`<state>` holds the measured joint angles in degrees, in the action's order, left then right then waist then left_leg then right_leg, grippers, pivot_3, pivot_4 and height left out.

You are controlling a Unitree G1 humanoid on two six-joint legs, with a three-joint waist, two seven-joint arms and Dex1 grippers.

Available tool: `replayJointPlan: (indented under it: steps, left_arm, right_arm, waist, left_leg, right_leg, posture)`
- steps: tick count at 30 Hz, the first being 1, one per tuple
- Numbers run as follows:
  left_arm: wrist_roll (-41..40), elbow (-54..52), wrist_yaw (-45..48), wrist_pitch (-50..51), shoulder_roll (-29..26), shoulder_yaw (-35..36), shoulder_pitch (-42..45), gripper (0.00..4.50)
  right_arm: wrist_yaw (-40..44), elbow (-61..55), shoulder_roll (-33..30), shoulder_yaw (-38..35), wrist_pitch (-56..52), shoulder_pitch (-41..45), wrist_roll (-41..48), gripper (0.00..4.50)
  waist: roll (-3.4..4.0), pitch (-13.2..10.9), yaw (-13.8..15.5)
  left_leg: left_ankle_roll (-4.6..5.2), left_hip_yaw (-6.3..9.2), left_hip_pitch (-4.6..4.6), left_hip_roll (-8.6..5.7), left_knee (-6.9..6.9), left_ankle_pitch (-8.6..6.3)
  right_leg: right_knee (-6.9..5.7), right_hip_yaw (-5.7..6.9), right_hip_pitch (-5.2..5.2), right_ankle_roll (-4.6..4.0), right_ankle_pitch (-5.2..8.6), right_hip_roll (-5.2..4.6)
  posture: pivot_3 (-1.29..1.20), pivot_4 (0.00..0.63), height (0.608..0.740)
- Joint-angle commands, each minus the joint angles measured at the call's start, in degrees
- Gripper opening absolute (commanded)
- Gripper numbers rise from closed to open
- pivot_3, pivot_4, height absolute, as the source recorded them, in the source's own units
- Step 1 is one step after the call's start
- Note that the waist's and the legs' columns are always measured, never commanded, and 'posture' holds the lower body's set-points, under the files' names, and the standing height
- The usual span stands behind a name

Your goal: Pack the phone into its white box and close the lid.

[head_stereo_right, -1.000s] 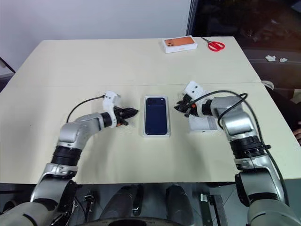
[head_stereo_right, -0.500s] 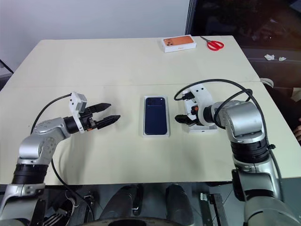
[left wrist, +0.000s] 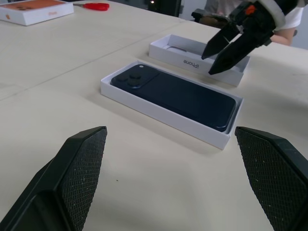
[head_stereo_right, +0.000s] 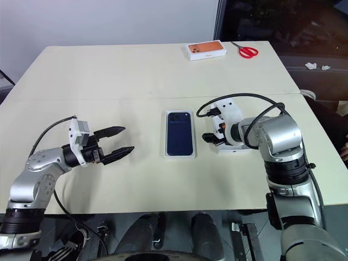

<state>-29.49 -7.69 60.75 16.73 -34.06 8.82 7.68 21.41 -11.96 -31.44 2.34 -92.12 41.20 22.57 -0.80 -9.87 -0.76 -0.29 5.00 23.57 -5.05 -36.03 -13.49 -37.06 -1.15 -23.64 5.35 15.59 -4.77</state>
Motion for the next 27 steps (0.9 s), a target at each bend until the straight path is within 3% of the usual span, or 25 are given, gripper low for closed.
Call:
replayJointPlan:
  steps: [1,3,11,15,20,25,27]
  left_arm:
    - [-0.89,-2.53,0.08,-1.32,-1.00,1.46,-0.52,4.47]
    - [-0.96,-2.97,0.11,-1.52,-1.11,1.48,-0.81,4.47]
    - [-0.85,-3.61,-0.98,-1.97,-0.90,1.42,-0.38,4.47]
    - [-0.88,-4.03,-1.93,-1.91,-0.57,1.12,-0.31,4.50]
    - [-0.87,-4.04,-2.52,-1.84,-0.49,0.80,0.02,4.50]
    - [-1.01,-3.48,-2.93,-1.46,-0.54,0.88,0.87,4.50]
    - [-1.14,-3.36,-3.18,-1.26,-0.50,1.06,0.95,4.50]
  right_arm:
    - [-5.22,2.52,1.23,-2.19,-0.38,2.02,2.75,4.49]
    - [-8.12,4.39,0.17,0.19,-0.38,3.24,2.97,4.49]
    - [-17.29,9.31,3.37,-3.62,-0.38,4.44,11.18,4.49]
    - [-20.56,9.66,2.40,-2.55,-0.38,5.05,13.89,2.68]
    - [-24.26,9.93,2.21,-2.26,-0.38,5.65,16.16,0.03]
    - [-27.33,9.42,2.98,-3.18,-0.38,5.71,17.47,0.03]
    - [-25.92,8.92,6.08,-6.65,-0.38,8.53,17.07,0.03]
  waist:
    - [0.00,0.00,0.03]
    - [0.02,-0.01,0.04]
    - [0.02,-0.01,-0.17]
    - [0.02,-0.01,-0.15]
    - [0.03,-0.02,-0.09]
    - [0.03,-0.02,-0.08]
    - [0.05,-0.03,-0.26]
  left_leg:
    - [0.00,0.00,0.00,0.00,0.00,0.00]
    - [0.00,0.00,0.00,0.00,-0.01,0.00]
    - [0.01,-0.01,-0.01,0.01,-0.02,0.00]
    - [0.01,-0.01,-0.02,0.02,-0.01,0.00]
    - [0.01,-0.01,-0.02,0.02,0.00,0.01]
    - [0.02,-0.01,-0.02,0.02,-0.02,0.00]
    - [0.02,-0.02,-0.02,0.02,-0.01,0.01]
  right_leg:
    - [0.00,0.00,0.00,0.00,0.00,0.00]
    - [-0.01,0.00,0.00,0.00,0.00,0.01]
    - [-0.01,-0.01,0.02,0.00,-0.01,0.02]
    - [-0.02,0.00,0.01,-0.01,-0.01,0.05]
    - [-0.02,-0.01,0.02,0.00,-0.01,0.05]
    - [-0.01,0.00,0.03,0.00,-0.01,0.05]
    - [-0.02,-0.01,0.02,0.00,-0.01,0.05]
  posture:
    - [0.00,0.150,0.740]
    - [0.00,0.150,0.740]
    - [0.00,0.150,0.740]
    - [0.00,0.150,0.740]
    - [0.00,0.150,0.740]
    - [0.00,0.150,0.740]
    - [0.00,0.150,0.740]
